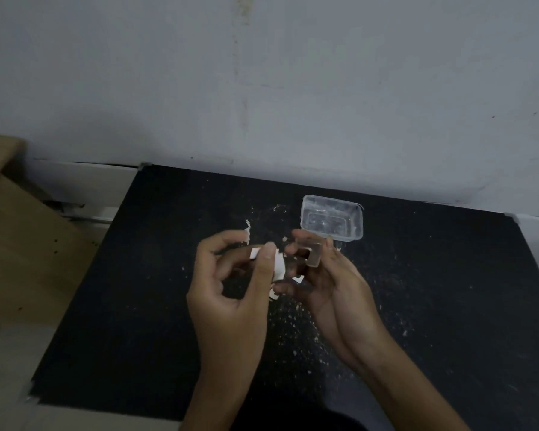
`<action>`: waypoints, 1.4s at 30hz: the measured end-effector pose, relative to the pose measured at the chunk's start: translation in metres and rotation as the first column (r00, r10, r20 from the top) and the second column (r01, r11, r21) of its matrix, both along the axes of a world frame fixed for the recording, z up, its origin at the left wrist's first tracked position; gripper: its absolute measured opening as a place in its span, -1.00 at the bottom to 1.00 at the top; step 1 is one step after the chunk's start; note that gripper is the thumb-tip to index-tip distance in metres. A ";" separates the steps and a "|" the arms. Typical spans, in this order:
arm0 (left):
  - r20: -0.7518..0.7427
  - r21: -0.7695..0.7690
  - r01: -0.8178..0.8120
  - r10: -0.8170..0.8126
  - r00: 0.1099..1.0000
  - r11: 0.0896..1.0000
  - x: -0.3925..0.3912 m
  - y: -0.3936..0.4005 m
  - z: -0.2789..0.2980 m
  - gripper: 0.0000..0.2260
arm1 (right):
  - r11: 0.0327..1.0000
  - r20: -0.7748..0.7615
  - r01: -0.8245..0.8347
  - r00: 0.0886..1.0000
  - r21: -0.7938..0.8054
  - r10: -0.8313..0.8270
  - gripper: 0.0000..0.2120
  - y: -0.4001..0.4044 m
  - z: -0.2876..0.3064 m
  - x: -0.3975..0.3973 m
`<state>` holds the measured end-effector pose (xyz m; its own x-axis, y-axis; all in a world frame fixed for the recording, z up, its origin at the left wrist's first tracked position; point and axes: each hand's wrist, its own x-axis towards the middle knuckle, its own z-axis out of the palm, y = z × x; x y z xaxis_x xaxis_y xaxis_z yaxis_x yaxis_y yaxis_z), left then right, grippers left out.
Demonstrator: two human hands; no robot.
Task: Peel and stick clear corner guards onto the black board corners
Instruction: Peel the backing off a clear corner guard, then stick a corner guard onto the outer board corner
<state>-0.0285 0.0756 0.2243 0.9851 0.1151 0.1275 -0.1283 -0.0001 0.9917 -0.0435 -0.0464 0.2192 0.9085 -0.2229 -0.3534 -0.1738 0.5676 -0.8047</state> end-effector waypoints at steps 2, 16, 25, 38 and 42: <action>-0.153 -0.037 -0.003 -0.003 0.988 0.999 0.007 0.001 -0.009 -0.72 | 0.999 -0.023 0.023 0.999 -0.027 -0.024 -0.63 -0.004 -0.006 0.000; -0.845 -0.024 0.140 -0.095 0.527 0.990 0.067 -0.015 -0.199 -0.76 | 0.980 -0.165 0.170 0.969 -0.100 -0.185 -0.69 -0.033 -0.036 -0.019; -0.661 0.366 0.534 -0.191 0.726 0.762 0.069 -0.006 -0.226 -0.81 | 0.952 -0.154 0.268 0.945 -0.148 -0.289 -0.82 -0.039 -0.047 -0.028; -0.553 0.042 0.500 -0.396 0.733 0.865 0.054 0.015 -0.137 -0.89 | 0.950 -0.222 0.253 0.931 -0.183 -0.291 -0.85 -0.033 -0.060 -0.025; -0.454 -0.126 0.611 -0.593 0.665 0.781 0.026 -0.010 -0.108 -0.85 | 0.946 -0.249 0.229 0.926 -0.230 -0.285 -0.83 -0.033 -0.060 -0.024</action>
